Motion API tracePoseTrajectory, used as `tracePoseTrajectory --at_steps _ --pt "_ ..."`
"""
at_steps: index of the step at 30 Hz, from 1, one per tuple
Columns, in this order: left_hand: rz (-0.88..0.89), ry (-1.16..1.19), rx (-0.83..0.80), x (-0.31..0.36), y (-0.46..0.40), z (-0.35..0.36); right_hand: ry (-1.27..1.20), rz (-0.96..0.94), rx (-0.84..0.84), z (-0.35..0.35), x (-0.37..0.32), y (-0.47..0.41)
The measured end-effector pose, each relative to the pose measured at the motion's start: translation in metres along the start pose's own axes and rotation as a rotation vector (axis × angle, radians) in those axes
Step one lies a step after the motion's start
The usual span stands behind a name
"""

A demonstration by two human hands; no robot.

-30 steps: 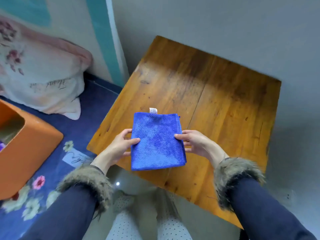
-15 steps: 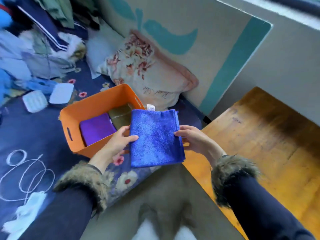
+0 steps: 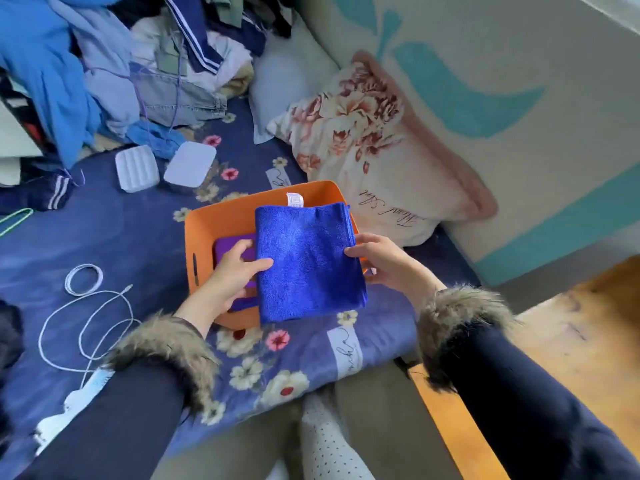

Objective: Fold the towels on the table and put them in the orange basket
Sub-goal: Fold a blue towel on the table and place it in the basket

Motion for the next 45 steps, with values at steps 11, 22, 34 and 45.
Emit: tracePoseTrajectory --at_steps 11,22,34,45 --pt "-0.187 0.014 0.164 -0.031 -0.119 0.001 0.462 0.017 0.045 0.031 -0.02 -0.144" --pt "-0.282 0.009 0.01 -0.062 -0.212 0.038 0.851 0.023 0.199 0.027 0.007 -0.233" --pt "-0.307 -0.01 0.028 -0.092 -0.244 0.049 1.031 0.067 0.296 0.026 0.024 -0.247" --pt "0.634 -1.279 0.143 -0.046 -0.212 0.076 1.742 -0.509 0.224 0.059 0.04 -0.229"
Point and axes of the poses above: each hand's wrist, its own y-axis away from the middle knuckle, its own z-axis out of the palm, x = y × z, the point moved 7 cm from there along -y, towards the middle knuckle, and after that the axes turned 6 degrees about -y, right-handed, at the moved point
